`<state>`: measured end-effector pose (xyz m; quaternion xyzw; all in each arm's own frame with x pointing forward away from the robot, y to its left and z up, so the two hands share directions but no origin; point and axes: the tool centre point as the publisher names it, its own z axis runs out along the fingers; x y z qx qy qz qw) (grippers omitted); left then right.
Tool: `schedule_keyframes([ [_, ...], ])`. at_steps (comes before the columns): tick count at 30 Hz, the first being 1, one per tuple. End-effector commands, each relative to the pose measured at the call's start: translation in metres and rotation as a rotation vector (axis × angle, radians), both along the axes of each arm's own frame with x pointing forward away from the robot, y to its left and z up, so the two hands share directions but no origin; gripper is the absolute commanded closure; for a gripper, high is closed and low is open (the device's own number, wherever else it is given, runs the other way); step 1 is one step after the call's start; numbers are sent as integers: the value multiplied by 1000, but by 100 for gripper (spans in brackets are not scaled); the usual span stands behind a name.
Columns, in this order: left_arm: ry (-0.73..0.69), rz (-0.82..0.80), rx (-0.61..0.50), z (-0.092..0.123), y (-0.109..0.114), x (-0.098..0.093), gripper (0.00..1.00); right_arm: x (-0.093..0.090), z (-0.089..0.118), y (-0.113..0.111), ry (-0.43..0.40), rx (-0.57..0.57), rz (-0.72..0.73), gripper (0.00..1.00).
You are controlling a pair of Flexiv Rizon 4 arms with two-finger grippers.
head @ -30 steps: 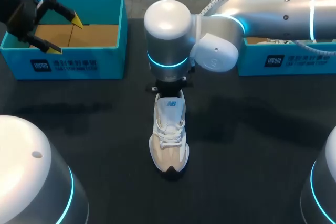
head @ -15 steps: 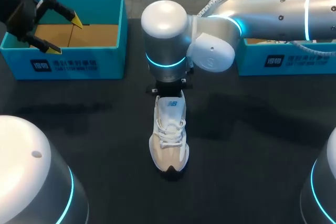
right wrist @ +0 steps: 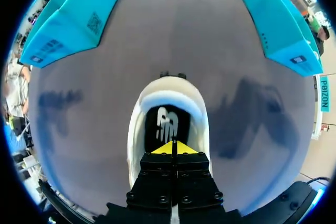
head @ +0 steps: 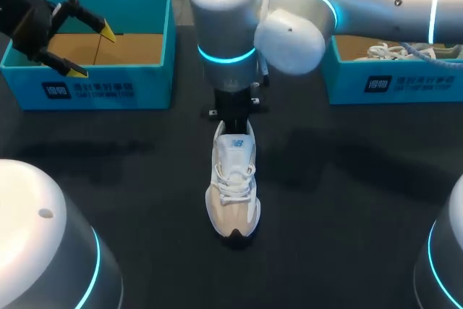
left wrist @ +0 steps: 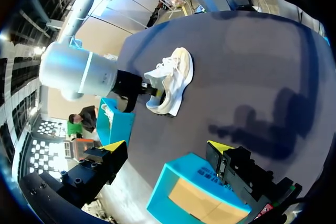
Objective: Take the shoe out of the shoebox, open the shoe tongue, remove and reinsert the insole, then place the shoe into the shoebox
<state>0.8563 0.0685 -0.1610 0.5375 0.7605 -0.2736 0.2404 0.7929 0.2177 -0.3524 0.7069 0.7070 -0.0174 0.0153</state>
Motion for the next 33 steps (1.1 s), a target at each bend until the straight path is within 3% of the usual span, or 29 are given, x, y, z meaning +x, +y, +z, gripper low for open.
schedule_keyframes([
  [1,3,-7,-3,-2,1,3,0,3,1,-2,102,22,5,100],
  [8,-2,-15,-11,-4,3,5,0,-10,1,13,213,31,-5,100],
  [23,1,-39,-13,-8,5,10,0,-31,4,16,250,1,-31,100],
  [24,2,-40,-13,-8,5,10,0,-32,3,15,249,1,-35,76],
  [25,2,-41,-13,-8,5,10,0,-32,3,15,251,3,-35,64],
  [27,3,-44,-13,-8,5,11,0,-32,3,14,247,3,-41,50],
  [28,3,-44,-12,-7,5,11,0,-32,3,13,243,2,-44,10],
  [29,2,-45,-11,-7,5,11,0,-32,4,12,239,0,-48,0],
  [33,0,-46,-5,-5,6,11,0,-32,5,11,226,4,-59,0],
])
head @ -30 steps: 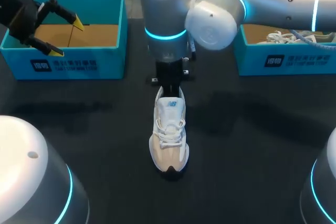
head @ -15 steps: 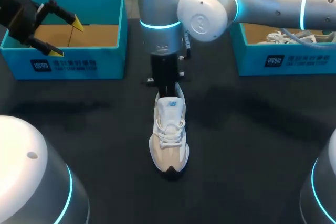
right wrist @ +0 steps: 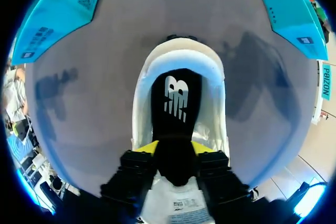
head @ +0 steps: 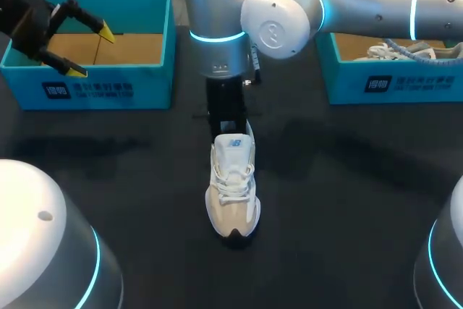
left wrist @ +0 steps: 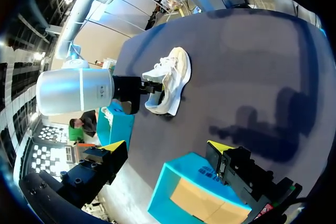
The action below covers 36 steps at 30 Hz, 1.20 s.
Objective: Take the shoe out of the shoebox, open the shoe tongue, remove and reinsert the insole, then place the shoe into the shoebox
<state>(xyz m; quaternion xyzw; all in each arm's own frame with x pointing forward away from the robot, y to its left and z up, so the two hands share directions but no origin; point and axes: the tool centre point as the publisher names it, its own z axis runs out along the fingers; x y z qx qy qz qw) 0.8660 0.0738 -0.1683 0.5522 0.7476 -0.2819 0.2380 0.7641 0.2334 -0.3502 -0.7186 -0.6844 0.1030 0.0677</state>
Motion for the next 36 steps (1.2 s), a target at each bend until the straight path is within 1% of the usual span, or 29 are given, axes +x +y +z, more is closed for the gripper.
schedule_keyframes([
  [1,1,-5,7,3,1,2,0,-2,3,-6,-13,8,-7,0],
  [4,-1,-5,8,4,1,2,0,-2,1,-9,-12,9,-9,0],
  [10,0,-9,11,5,-1,3,0,-2,3,-15,-15,6,-20,0],
  [15,0,-6,10,4,-2,3,0,-4,-1,-18,5,2,-25,0],
  [22,-1,-6,12,5,-2,1,0,-3,4,-20,-9,6,-35,0],
  [27,-1,-8,14,6,-2,1,0,-5,16,-23,-36,17,-42,0],
  [36,3,-18,6,2,-5,1,0,-10,52,-20,-94,16,-31,0],
])
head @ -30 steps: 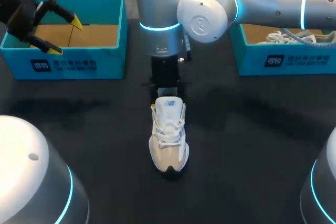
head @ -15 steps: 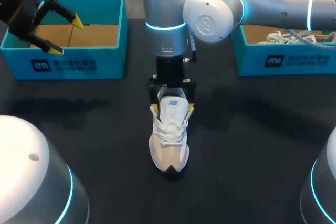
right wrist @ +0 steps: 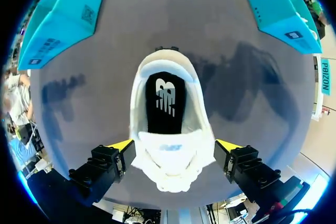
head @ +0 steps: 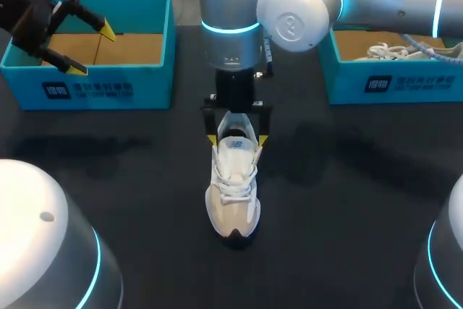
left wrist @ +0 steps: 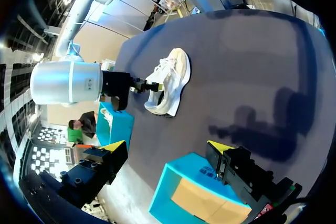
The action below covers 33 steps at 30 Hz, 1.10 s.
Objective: Take the shoe out of the shoebox, open the shoe tongue, remove and reinsert the insole, then place the shoe into the shoebox
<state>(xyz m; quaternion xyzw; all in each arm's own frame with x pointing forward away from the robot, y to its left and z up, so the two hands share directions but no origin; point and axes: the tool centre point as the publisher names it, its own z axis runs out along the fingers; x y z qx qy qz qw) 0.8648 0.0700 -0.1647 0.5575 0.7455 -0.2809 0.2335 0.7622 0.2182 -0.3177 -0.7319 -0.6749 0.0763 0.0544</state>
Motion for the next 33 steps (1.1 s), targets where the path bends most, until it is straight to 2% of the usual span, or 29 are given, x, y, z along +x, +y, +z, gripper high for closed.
schedule_keyframes([
  [1,1,-7,-2,-2,-1,2,0,-9,25,-3,-41,0,4,0],
  [14,-6,-30,-10,-2,-1,2,0,-41,97,10,-149,-4,24,0],
  [24,-10,-57,-7,2,-2,6,0,-67,110,10,-185,-15,9,0],
  [25,-9,-60,-6,2,-3,7,0,-69,110,9,-189,-15,6,15],
  [27,-6,-66,-5,2,-5,8,0,-73,105,8,-187,-10,0,52],
  [31,-3,-73,-3,1,-7,9,0,-78,91,6,-170,3,-16,61],
  [33,-2,-75,-1,1,-7,9,0,-78,84,6,-169,9,-21,61],
])
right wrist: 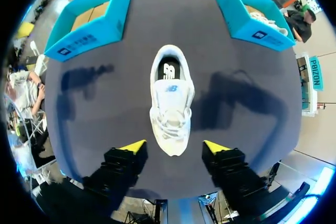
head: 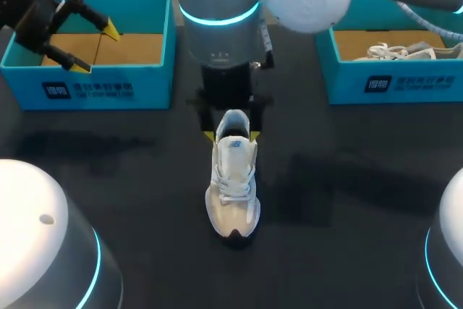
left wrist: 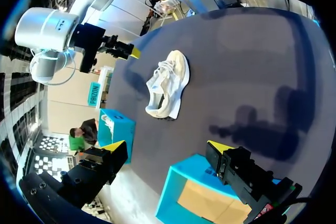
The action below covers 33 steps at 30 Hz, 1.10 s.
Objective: Take the shoe out of the shoebox, open the shoe tongue, remove and reinsert the insole, then place the shoe into the shoebox
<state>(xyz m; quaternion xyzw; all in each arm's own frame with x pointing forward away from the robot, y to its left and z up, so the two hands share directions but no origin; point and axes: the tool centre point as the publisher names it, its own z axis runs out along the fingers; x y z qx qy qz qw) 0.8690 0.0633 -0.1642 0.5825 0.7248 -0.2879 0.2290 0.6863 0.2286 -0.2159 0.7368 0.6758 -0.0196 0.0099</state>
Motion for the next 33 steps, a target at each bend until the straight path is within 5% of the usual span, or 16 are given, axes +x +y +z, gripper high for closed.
schedule_keyframes([
  [1,7,-9,6,1,0,5,0,-2,-22,-5,4,38,-18,71],
  [2,7,-8,7,1,0,5,0,-1,-26,-4,9,39,-15,76],
  [7,4,-3,11,3,1,5,0,6,-44,-3,5,44,-8,70],
  [33,-2,55,30,7,11,-12,0,53,-122,5,77,57,58,77],
])
